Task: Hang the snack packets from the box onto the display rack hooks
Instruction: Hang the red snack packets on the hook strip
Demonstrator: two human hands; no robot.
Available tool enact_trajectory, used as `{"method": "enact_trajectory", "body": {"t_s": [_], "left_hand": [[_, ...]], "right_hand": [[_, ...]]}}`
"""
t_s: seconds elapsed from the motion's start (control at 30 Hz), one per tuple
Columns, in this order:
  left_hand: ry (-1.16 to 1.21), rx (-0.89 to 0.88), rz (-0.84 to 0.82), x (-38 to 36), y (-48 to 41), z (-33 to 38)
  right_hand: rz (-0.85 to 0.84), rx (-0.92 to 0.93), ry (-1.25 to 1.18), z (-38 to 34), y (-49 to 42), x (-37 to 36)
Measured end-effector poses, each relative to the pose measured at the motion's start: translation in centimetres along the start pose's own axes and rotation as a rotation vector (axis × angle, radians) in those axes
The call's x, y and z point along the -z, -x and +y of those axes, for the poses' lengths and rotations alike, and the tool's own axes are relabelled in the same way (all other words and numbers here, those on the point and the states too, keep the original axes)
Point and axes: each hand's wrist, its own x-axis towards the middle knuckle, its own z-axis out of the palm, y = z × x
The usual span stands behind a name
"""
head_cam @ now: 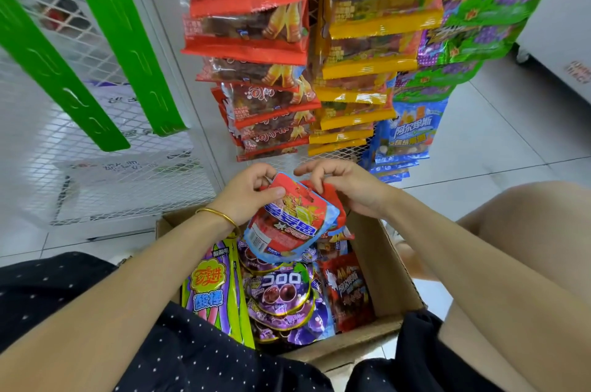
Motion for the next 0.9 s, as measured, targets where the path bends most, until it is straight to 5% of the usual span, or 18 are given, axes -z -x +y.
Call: {"method": "enact_trajectory", "body": {"t_s": [0.17,0.43,0.67,0.9], "left_hand": [[-0.051,-0.065,0.142,-0.1,-0.2,-0.4],[-0.045,-0.042,0.240,1.3,-0.4,-0.6],[-0.169,0.070,0.006,0.2,0.7,-1.5],[-0.376,0.232,-0.284,-1.7,1.1,-3.7]], "right_hand": [[-0.036,-0.038,-0.104,0.6,-0.1,0.0],[0.032,-0.140,0.078,2.2,-0.2,1.5],[0.277,-0.133,0.109,2.4,0.4,3.2],[0.189,-0.080,0.086,0.9,0.6,2.9]]}}
